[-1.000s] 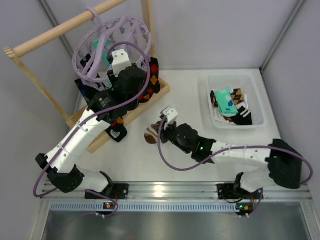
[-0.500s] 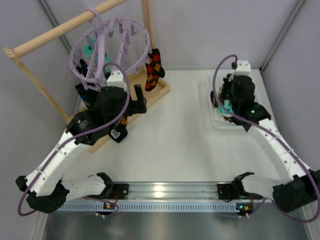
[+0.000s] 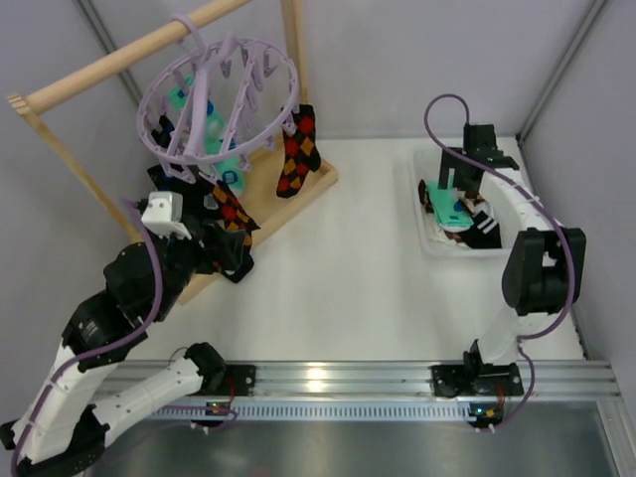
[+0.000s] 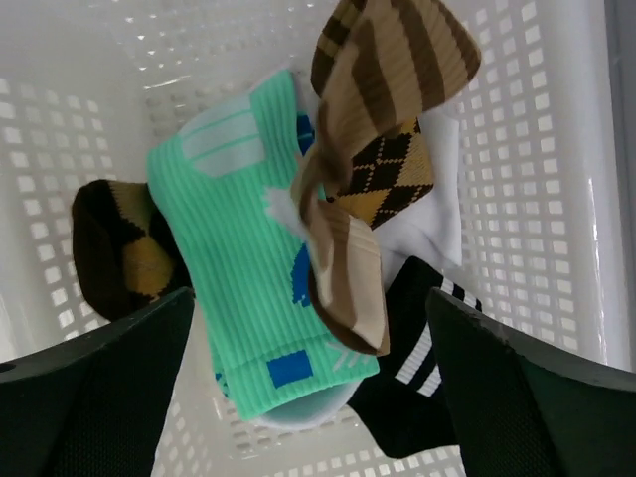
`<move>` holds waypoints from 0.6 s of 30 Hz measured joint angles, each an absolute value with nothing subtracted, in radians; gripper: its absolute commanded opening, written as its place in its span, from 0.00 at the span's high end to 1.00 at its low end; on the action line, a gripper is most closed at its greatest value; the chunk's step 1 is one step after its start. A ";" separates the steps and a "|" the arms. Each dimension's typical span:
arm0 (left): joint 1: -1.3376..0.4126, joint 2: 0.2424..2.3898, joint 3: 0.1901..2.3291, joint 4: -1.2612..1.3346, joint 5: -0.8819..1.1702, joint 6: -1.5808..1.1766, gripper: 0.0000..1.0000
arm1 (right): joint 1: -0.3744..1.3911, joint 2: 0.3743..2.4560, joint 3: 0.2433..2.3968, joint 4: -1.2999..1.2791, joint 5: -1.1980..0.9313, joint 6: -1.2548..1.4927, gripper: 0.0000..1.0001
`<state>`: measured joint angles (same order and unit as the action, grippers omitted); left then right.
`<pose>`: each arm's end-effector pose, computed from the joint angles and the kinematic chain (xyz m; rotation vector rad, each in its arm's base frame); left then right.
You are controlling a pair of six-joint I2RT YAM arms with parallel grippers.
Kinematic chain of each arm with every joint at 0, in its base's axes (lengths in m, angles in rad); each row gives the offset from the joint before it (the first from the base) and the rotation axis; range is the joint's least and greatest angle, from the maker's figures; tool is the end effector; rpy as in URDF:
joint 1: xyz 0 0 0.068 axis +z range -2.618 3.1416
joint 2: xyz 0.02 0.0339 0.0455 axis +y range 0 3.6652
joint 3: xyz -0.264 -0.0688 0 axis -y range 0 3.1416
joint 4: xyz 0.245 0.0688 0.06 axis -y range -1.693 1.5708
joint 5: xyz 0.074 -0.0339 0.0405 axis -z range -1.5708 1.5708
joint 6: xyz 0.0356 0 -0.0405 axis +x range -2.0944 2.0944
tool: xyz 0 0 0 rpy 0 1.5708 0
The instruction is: Remove the socks clipped to the hanger
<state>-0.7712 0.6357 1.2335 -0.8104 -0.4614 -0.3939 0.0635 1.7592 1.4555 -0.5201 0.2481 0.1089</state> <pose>0.0683 -0.0443 0.4354 0.0023 1.7812 -0.4339 0.3947 0.0163 0.2772 0.1696 2.3665 -0.2144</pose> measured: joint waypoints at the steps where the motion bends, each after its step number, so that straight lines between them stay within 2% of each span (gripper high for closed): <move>1: -0.771 0.625 1.212 -0.810 -0.482 -0.393 0.02 | 0.068 1.742 1.446 -0.523 0.246 0.108 0.01; 7: -0.771 0.588 1.085 -0.803 -0.609 -0.397 0.02 | 0.139 1.486 1.329 -0.410 0.157 0.114 0.01; 11: -0.771 0.532 1.030 -0.791 -0.706 -0.418 0.02 | 0.302 1.311 1.132 -0.110 -0.128 0.141 0.01; 13: -0.765 0.490 1.015 -0.776 -0.754 -0.432 0.02 | 0.411 1.320 1.074 0.035 -0.255 0.149 0.00; 18: -0.731 0.370 0.966 -0.756 -0.851 -0.464 0.02 | 0.667 1.507 1.065 0.252 -0.324 0.130 0.01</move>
